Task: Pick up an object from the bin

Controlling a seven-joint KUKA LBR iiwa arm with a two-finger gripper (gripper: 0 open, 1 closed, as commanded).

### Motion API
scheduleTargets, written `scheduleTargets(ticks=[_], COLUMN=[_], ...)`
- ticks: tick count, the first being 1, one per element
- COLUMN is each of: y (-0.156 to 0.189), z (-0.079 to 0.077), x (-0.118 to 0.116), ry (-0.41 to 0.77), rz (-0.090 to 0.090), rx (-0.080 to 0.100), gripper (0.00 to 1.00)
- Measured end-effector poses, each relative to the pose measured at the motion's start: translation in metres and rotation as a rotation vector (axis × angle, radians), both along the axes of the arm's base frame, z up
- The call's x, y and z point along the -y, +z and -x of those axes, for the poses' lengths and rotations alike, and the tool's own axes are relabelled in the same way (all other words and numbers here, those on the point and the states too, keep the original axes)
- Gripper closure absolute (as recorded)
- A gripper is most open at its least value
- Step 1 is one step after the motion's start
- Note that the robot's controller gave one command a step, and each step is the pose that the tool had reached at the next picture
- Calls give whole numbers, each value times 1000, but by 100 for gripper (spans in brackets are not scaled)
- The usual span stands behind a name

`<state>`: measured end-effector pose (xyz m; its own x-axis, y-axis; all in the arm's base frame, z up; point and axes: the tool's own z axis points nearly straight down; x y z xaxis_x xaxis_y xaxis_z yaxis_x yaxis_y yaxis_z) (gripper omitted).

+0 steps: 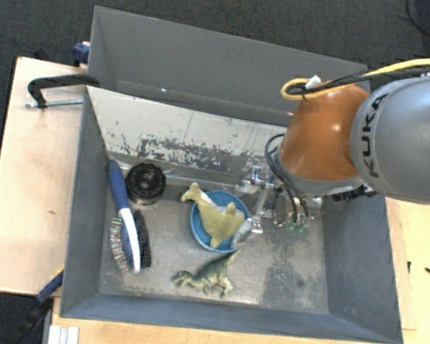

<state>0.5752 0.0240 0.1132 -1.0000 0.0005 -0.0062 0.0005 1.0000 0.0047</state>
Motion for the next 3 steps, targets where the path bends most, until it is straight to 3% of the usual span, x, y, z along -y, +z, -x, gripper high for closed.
scheduleTargets(ticks=[1, 2, 3], y=[-36, -32, -1], z=[-24, -28, -23], x=[-42, -43, -48], ry=[165, 162, 155], rz=[6, 4, 3], rx=[-2, 14, 4], gripper=[0, 100, 100])
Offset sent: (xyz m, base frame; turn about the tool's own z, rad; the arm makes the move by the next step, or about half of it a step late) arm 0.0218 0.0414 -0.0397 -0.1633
